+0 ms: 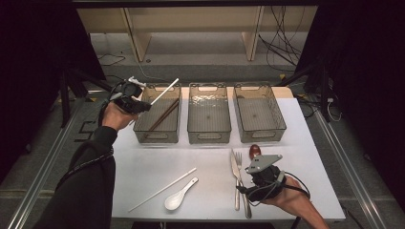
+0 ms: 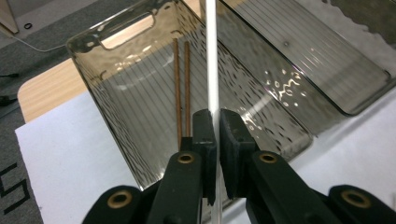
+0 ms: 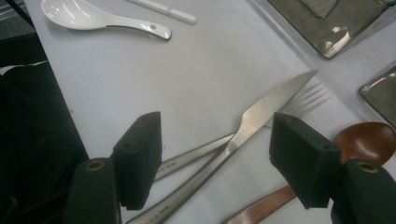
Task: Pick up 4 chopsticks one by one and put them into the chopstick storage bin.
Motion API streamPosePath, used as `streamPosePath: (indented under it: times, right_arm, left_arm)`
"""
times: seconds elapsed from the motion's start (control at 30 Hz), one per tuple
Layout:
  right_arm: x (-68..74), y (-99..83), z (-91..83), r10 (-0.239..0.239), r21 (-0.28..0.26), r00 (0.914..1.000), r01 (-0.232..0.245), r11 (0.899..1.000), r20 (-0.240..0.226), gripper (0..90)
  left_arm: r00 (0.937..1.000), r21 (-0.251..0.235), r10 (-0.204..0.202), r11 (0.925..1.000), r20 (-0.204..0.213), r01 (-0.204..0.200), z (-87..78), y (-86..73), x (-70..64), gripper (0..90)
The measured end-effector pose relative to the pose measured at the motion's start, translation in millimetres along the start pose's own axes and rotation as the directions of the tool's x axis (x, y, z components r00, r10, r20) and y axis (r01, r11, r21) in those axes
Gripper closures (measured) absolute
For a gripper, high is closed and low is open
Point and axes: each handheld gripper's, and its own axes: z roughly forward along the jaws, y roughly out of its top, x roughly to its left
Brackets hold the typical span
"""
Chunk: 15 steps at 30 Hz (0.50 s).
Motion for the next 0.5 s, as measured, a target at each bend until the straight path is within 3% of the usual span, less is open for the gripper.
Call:
streamPosePath:
  times: [0.5]
  right_arm:
    - [-0.6,-0.7,-0.3,0.001,-0.002,1.0000,-0.001,1.000,0.003,35.3]
  left_arm:
    - [0.9989,0.019,-0.043,0.9989,-0.020,0.044,18.0,5.4,9.0,85.0]
